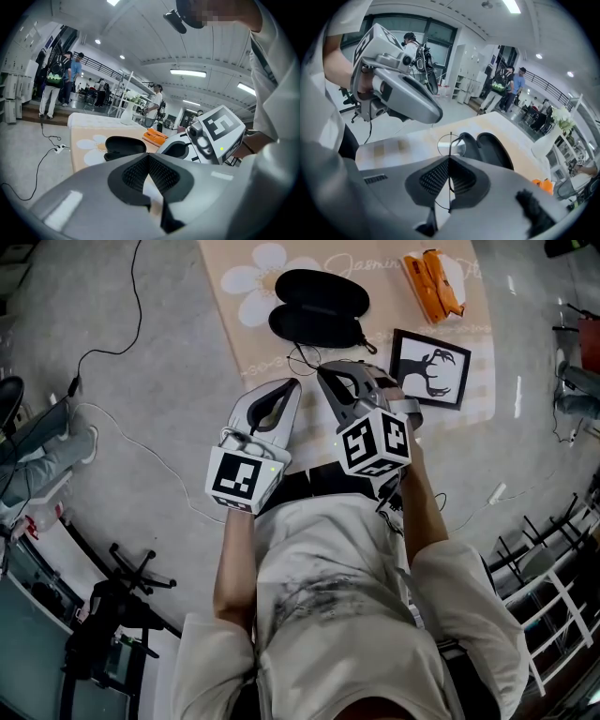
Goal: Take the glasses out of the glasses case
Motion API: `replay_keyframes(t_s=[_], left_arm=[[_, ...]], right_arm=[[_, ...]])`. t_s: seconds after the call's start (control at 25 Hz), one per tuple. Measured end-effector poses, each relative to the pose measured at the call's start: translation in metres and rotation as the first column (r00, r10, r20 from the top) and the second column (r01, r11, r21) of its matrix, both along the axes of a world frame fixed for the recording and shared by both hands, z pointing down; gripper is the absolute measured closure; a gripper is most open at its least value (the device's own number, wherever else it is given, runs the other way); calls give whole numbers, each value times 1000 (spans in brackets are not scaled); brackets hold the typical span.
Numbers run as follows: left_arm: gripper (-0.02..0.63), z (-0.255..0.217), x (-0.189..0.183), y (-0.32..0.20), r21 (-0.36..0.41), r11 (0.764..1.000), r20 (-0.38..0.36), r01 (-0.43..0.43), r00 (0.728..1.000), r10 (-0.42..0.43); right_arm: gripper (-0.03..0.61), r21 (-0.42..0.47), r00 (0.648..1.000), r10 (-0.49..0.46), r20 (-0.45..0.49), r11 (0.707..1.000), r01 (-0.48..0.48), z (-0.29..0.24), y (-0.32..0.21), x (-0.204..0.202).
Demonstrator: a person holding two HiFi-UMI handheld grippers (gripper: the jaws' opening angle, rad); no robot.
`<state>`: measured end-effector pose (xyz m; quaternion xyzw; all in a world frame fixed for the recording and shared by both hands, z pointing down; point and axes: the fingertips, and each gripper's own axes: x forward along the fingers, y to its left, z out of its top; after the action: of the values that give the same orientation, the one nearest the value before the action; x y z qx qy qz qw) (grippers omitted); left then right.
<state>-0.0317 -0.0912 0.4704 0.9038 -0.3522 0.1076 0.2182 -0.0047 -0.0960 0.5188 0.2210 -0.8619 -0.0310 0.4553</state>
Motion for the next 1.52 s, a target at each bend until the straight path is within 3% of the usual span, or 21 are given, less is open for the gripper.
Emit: replay_keyframes(t_s=[0.68,1.52], left_arm=[[607,30,-7,22,-64,998,16,23,1000,-22],[607,37,-11,26,-79,997,26,26,999,-24]], right_arm=[[560,-77,998,-56,-20,996,54,44,26,-17],[558,-108,998,-59,-31,993,55,60,29,-18]])
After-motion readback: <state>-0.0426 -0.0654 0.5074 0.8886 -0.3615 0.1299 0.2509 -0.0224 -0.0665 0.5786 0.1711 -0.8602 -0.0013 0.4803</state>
